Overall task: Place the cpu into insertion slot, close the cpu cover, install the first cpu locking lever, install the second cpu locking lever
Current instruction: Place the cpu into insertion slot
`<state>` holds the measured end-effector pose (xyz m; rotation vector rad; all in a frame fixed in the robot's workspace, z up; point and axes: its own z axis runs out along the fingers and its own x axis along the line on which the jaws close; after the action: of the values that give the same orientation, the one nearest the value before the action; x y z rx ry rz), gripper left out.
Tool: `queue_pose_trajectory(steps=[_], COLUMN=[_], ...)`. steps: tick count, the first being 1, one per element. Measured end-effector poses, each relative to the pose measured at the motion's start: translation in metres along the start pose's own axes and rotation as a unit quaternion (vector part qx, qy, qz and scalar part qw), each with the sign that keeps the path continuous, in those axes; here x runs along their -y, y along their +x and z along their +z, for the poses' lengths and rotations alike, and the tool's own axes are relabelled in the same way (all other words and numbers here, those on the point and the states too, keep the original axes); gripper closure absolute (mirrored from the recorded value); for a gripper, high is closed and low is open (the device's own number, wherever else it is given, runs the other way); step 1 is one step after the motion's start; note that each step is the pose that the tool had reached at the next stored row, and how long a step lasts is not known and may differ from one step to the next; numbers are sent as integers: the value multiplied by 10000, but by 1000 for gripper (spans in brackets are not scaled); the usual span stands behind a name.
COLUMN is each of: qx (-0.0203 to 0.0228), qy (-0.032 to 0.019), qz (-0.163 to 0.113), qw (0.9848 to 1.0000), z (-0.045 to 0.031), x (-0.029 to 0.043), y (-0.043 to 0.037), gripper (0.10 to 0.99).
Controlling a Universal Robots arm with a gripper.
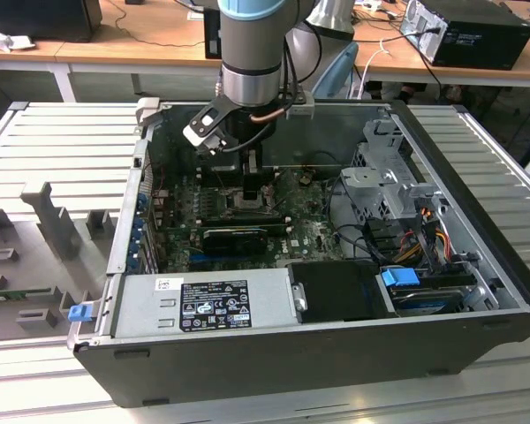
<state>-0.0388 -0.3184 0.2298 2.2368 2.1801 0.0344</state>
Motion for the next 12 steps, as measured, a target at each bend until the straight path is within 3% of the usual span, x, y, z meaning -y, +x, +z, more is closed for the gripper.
queue_pose_trajectory(steps=[1, 2, 3, 6, 12], qx=[6, 8, 9, 9, 11], qy=[1, 0, 0, 0, 0], qz=[0, 0, -1, 0, 0], qw=[10000, 10000, 10000, 10000, 10000], z=[-11, -20, -26, -46, -99], x=[0, 0, -1, -1, -3], y=[0, 0, 0, 0, 0], gripper=[627, 686, 808, 980, 980])
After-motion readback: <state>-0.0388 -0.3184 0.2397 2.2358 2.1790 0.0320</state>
